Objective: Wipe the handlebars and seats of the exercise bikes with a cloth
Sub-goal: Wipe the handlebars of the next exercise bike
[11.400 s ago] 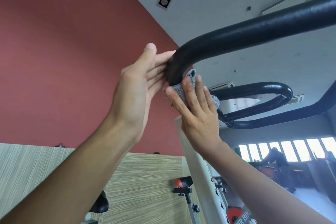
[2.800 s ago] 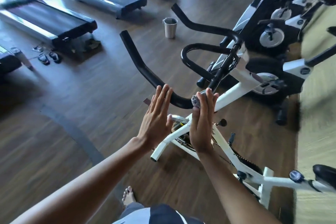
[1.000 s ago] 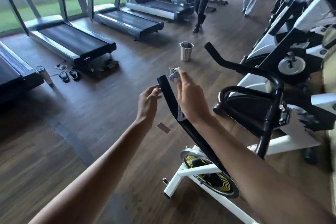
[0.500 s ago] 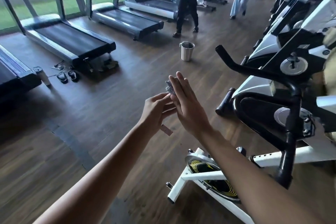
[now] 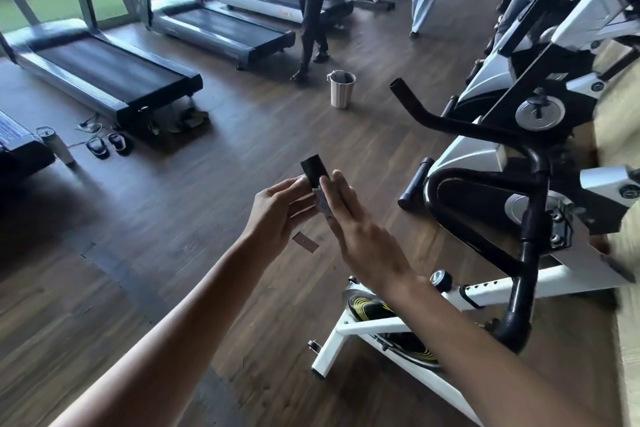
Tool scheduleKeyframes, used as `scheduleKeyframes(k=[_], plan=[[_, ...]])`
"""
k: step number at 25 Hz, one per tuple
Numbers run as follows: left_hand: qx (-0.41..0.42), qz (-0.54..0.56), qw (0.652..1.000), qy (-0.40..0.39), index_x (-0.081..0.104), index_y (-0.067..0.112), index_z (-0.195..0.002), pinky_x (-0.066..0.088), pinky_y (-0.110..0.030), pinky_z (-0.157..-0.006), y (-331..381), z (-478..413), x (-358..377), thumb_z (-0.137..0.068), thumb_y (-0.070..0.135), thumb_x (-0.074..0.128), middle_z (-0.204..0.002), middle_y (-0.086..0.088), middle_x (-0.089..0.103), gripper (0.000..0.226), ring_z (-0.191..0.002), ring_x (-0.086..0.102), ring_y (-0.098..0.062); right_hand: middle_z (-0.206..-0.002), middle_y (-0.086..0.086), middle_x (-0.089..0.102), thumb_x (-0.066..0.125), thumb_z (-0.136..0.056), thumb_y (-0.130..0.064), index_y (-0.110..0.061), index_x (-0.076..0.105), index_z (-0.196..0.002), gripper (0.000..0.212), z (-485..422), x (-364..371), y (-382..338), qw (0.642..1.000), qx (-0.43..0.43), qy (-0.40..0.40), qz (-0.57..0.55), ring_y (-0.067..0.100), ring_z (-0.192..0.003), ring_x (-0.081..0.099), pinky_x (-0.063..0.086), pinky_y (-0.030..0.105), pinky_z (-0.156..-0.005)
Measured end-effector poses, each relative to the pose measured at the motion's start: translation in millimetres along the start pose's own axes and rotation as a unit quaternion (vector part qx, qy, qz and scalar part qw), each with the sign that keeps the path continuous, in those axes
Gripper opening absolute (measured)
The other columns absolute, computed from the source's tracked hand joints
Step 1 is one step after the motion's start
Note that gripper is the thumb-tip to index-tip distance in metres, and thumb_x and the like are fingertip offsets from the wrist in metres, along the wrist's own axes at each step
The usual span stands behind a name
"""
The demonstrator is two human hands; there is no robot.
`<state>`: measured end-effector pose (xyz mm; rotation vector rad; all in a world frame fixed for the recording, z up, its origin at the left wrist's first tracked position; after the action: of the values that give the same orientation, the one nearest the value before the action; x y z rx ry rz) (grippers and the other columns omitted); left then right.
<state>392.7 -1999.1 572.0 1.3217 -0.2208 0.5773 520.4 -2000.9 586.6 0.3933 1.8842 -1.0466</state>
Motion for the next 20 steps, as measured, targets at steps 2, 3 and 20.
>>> scheduleKeyframes(k=[2, 3, 20], plan=[[-0.002, 0.006, 1.0, 0.002, 0.07, 0.005, -0.107, 0.059, -0.032, -0.088, -1, 1, 2, -0.098, 0.014, 0.056, -0.094, -0.009, 0.075, 0.019, -0.086, 0.073, -0.02, -0.166, -0.015, -0.009, 0.038, -0.107, -0.02, -0.038, -0.002, -0.158, 0.067, -3, -5, -9, 1.0, 0.01, 0.013, -0.016, 0.021, -0.153, 0.017, 0.047, 0.044, -0.102], [-0.002, 0.007, 1.0, 0.004, 0.07, 0.005, -0.107, 0.058, -0.033, -0.091, -2, 1, 2, -0.098, 0.014, 0.056, -0.095, -0.008, 0.075, 0.019, -0.088, 0.073, -0.02, -0.167, -0.014, -0.007, 0.035, -0.108, -0.022, -0.037, -0.001, -0.158, 0.064, -6, -10, -16, 0.999, 0.014, 0.023, -0.03, 0.022, -0.152, 0.02, 0.047, 0.045, -0.101], [0.28, -0.452, 0.817, 0.222, 0.063, 0.022, -0.13, 0.043, -0.039, -0.111, -54, 81, 40, -0.095, 0.015, 0.06, -0.152, 0.002, 0.043, 0.035, -0.136, 0.043, -0.008, -0.167, -0.003, -0.011, 0.031, -0.102, -0.001, -0.028, -0.005, -0.158, 0.071, 131, -42, 16, 0.974, 0.015, -0.18, 0.134, 0.024, -0.154, 0.007, 0.033, 0.039, -0.115]])
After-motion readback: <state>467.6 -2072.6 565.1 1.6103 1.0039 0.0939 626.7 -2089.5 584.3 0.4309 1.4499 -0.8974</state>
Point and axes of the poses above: each hand's wrist, its own z-axis away from the middle knuckle, its own x-axis out of the palm, y = z × x, the point moved 8 cm from there along -z, towards the middle knuckle
